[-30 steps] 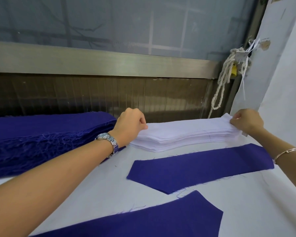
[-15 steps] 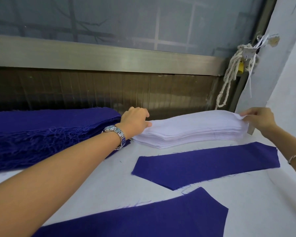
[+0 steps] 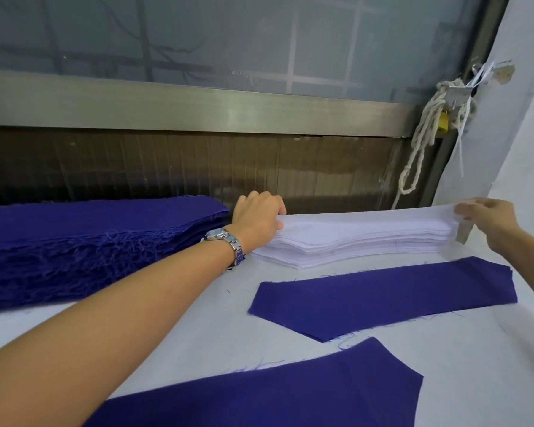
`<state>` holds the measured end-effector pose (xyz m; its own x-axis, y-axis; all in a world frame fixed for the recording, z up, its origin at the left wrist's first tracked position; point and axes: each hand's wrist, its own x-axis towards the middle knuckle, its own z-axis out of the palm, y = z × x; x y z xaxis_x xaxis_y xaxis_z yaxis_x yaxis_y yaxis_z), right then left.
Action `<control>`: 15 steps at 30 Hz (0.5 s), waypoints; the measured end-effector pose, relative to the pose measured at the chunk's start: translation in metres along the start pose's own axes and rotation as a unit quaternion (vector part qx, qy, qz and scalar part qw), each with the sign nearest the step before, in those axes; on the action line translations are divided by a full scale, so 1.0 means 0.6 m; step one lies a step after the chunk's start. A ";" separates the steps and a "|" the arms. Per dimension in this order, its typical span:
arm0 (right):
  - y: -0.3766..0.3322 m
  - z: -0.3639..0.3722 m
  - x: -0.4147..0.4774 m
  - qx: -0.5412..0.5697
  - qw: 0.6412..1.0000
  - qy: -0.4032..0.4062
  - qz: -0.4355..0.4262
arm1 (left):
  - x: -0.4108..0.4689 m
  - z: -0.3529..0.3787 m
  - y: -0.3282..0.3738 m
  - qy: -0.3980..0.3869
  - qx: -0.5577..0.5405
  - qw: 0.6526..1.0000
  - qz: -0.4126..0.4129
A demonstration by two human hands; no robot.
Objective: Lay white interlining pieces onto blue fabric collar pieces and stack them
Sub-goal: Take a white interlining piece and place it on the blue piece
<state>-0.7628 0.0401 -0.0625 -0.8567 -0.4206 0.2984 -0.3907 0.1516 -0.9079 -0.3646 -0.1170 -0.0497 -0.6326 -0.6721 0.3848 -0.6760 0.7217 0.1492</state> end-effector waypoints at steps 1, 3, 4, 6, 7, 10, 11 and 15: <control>0.000 -0.001 0.001 0.001 1.000 0.000 0.000 | 0.000 0.000 0.000 0.008 0.008 1.000 0.003; -0.002 -0.002 0.000 0.006 1.000 -0.002 0.001 | -0.004 0.000 0.000 0.024 0.013 1.000 0.012; -0.003 -0.001 -0.001 0.011 1.000 -0.004 0.003 | -0.007 0.000 0.000 0.032 0.010 0.999 0.020; -0.004 -0.002 -0.003 0.018 1.000 -0.001 0.012 | -0.013 -0.005 0.002 0.054 -0.004 0.998 0.038; -0.007 -0.003 -0.004 0.023 1.000 0.005 0.015 | -0.015 -0.011 0.004 0.065 -0.019 0.997 0.043; -0.007 -0.004 -0.003 0.039 0.999 0.006 0.008 | -0.023 -0.043 0.006 0.085 -0.109 0.990 0.029; -0.009 -0.004 -0.005 0.045 0.999 -0.001 0.003 | -0.027 -0.056 0.005 0.087 -0.145 0.985 0.017; -0.020 -0.010 -0.018 0.036 0.998 -0.045 -0.032 | -0.051 -0.105 -0.010 0.091 -0.200 0.976 -0.002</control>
<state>-0.7508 0.0481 -0.0531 -0.7959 -0.5058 0.3327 -0.4158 0.0574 -0.9076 -0.3173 -0.0903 -0.0052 -0.5281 -0.6615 0.5324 -0.4545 0.7498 0.4808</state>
